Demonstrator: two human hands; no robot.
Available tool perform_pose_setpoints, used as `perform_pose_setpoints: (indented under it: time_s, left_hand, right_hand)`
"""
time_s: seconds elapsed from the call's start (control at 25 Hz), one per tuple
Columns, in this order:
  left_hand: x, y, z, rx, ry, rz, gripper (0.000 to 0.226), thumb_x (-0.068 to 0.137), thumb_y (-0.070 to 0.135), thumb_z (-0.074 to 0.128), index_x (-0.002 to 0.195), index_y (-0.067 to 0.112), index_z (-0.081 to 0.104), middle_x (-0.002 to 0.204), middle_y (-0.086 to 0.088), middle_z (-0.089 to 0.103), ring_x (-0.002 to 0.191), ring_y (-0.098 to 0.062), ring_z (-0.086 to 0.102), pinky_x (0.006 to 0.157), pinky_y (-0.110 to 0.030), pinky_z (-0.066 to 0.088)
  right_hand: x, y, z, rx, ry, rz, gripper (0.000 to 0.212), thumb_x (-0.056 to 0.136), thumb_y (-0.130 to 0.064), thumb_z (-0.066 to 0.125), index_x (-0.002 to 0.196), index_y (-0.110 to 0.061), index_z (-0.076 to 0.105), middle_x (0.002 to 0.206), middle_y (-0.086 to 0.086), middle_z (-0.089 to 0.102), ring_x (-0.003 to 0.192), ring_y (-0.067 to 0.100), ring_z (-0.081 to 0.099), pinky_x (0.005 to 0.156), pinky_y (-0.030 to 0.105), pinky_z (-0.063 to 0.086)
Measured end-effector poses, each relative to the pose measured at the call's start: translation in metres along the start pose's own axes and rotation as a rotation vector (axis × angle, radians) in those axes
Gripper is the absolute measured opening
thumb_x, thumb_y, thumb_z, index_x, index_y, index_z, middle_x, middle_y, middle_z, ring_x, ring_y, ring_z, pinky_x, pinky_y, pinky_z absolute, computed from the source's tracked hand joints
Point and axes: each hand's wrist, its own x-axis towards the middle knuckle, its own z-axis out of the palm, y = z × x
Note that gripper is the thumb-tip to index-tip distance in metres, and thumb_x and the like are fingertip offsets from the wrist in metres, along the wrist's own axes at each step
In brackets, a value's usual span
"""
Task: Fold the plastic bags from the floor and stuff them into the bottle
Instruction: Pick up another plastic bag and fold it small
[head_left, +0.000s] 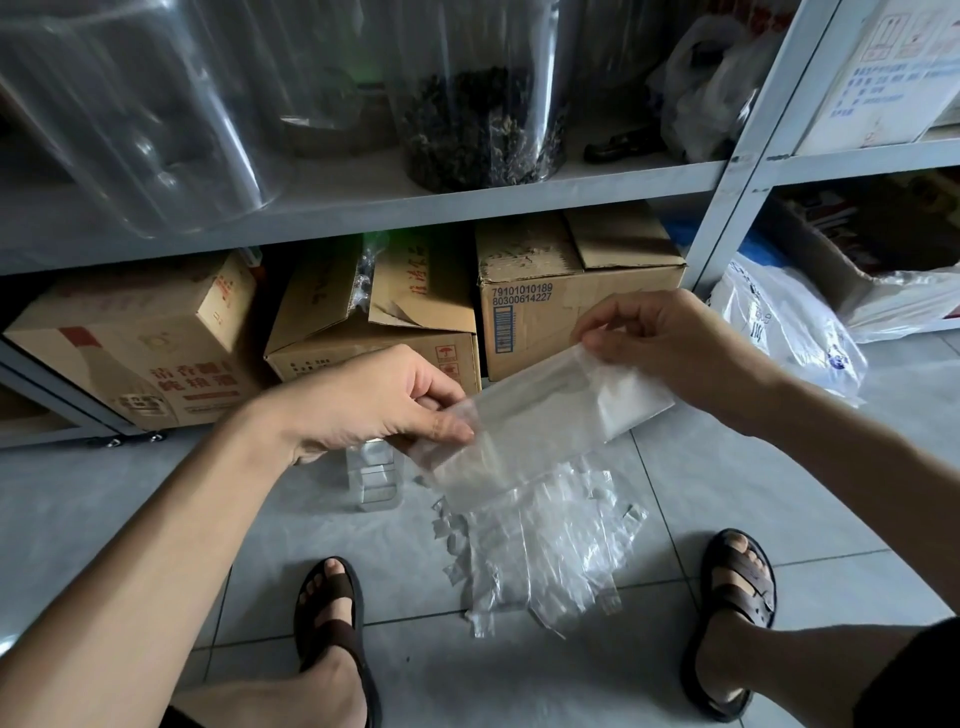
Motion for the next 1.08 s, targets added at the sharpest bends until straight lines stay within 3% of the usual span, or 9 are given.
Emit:
perform_pose_setpoints:
  time_s: [0.08,0.2,0.36,0.44,0.56,0.68,0.8,0.92,1.08]
  left_hand:
    - [0.001,0.003,0.004,0.003,-0.055,0.006,0.027,0.079,0.021,0.075,0.105,0.010,0.077,0.097,-0.018,0.076,0.079,-0.025,0.066,0.062,-0.021,0.049]
    - [0.008,0.008,0.015,-0.048,-0.097,0.014,0.034,0.078,0.024,0.072,0.109,0.010,0.074,0.099,-0.014,0.077,0.087,-0.025,0.074,0.073,-0.028,0.060]
    - [0.017,0.009,0.025,-0.122,-0.060,0.036,0.019,0.079,0.016,0.073,0.095,0.009,0.079,0.092,-0.015,0.077,0.073,-0.020,0.074,0.067,-0.028,0.062]
    - [0.019,0.007,0.025,-0.168,-0.008,0.039,0.015,0.081,0.014,0.072,0.091,0.006,0.079,0.089,-0.016,0.077,0.068,-0.020,0.074,0.065,-0.031,0.061]
    - [0.020,0.002,0.024,-0.208,0.054,0.047,0.012,0.089,0.009,0.068,0.093,0.002,0.076,0.090,-0.019,0.076,0.066,-0.022,0.073,0.062,-0.033,0.061]
    - [0.021,0.000,0.024,-0.223,0.093,0.042,0.020,0.088,0.011,0.068,0.100,-0.005,0.072,0.094,-0.022,0.075,0.067,-0.023,0.073,0.064,-0.034,0.061]
    - [0.021,0.002,0.026,-0.266,0.166,0.060,0.030,0.082,0.016,0.070,0.102,-0.006,0.072,0.093,-0.022,0.075,0.067,-0.020,0.073,0.065,-0.031,0.061]
    - [0.022,0.006,0.028,-0.356,0.281,0.111,0.026,0.080,0.018,0.070,0.097,-0.001,0.074,0.089,-0.016,0.076,0.068,-0.015,0.072,0.060,-0.026,0.060]
    - [0.025,0.009,0.034,-0.432,0.393,0.148,0.010,0.090,0.012,0.067,0.085,0.009,0.075,0.080,-0.006,0.075,0.065,-0.009,0.069,0.056,-0.020,0.055]
  right_hand:
    - [-0.002,-0.002,0.002,-0.004,-0.055,0.014,0.011,0.091,-0.015,0.068,0.088,-0.024,0.074,0.070,-0.015,0.065,0.066,0.000,0.053,0.061,0.012,0.041]
    - [-0.004,-0.007,0.010,-0.023,-0.155,0.003,0.007,0.091,-0.019,0.068,0.093,-0.024,0.073,0.069,-0.014,0.065,0.067,0.003,0.053,0.062,0.016,0.041]
    - [-0.006,-0.012,0.015,0.008,-0.123,0.008,0.012,0.093,-0.027,0.064,0.101,-0.024,0.072,0.073,-0.009,0.064,0.068,0.006,0.054,0.062,0.017,0.041]
    - [-0.008,-0.012,0.011,0.006,-0.114,0.051,0.030,0.091,-0.040,0.058,0.111,-0.021,0.070,0.090,-0.002,0.070,0.077,0.011,0.063,0.070,0.018,0.048]
    - [-0.011,-0.010,0.010,0.035,-0.247,0.110,0.046,0.092,-0.045,0.052,0.112,-0.005,0.064,0.095,0.012,0.071,0.084,0.024,0.069,0.074,0.035,0.058]
    - [-0.013,-0.009,0.010,0.098,-0.259,0.119,0.046,0.092,-0.041,0.054,0.113,-0.001,0.063,0.101,0.020,0.068,0.087,0.029,0.068,0.074,0.037,0.058]
    - [-0.013,-0.008,0.009,0.434,-0.227,0.211,0.037,0.091,-0.029,0.060,0.117,-0.004,0.067,0.113,0.018,0.071,0.103,0.027,0.069,0.089,0.036,0.058]
    - [-0.016,-0.005,0.023,0.854,-0.203,0.321,0.029,0.089,-0.021,0.063,0.107,-0.001,0.073,0.113,0.020,0.071,0.101,0.027,0.071,0.092,0.035,0.056]
    - [-0.014,0.002,0.040,0.966,-0.162,0.357,0.047,0.083,-0.026,0.072,0.121,0.001,0.066,0.120,0.016,0.066,0.106,0.024,0.065,0.104,0.037,0.049]
